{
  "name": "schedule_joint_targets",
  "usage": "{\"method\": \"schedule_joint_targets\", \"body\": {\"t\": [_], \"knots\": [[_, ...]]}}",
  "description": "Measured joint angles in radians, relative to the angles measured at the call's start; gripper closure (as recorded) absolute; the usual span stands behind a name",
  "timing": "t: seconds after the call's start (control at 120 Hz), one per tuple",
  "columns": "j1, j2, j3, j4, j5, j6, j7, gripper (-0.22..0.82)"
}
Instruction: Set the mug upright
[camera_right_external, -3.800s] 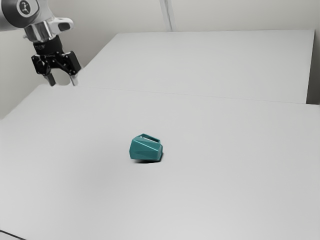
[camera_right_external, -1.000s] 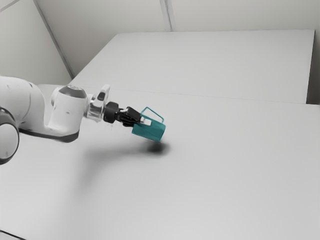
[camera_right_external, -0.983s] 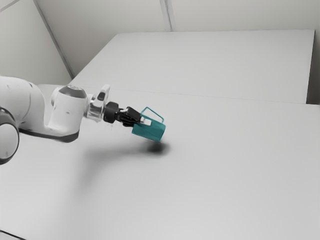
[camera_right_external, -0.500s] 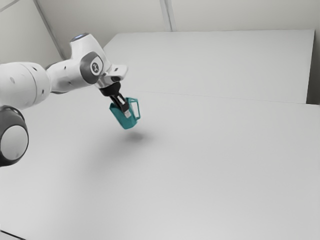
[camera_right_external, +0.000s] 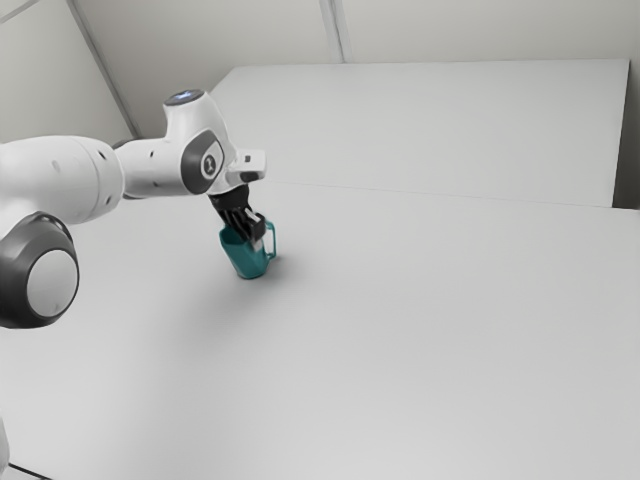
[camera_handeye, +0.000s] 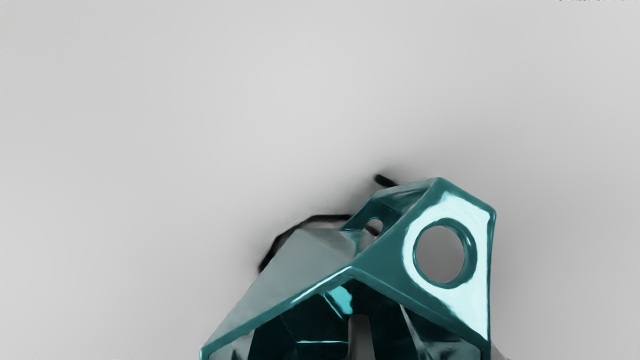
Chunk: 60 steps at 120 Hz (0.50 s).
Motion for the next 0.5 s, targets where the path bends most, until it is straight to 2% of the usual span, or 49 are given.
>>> {"method": "schedule_joint_targets", "body": {"t": [0.133, 0.2, 0.3, 0.358, 0.45, 0.5], "knots": [[0.000, -0.001, 0.000, -0.001, 0.001, 0.002, -0.049, 0.29], [-0.001, -0.018, 0.000, 0.002, 0.003, -0.002, -0.069, 0.22], [-0.013, -0.106, 0.010, 0.017, 0.013, -0.048, -0.095, 0.14], [-0.026, -0.175, 0.013, 0.051, 0.029, -0.111, -0.109, 0.11], [-0.052, -0.230, 0.007, 0.228, 0.066, -0.283, -0.141, 0.08], [-0.059, -0.258, 0.005, 0.280, 0.077, -0.364, -0.154, 0.07]]}}
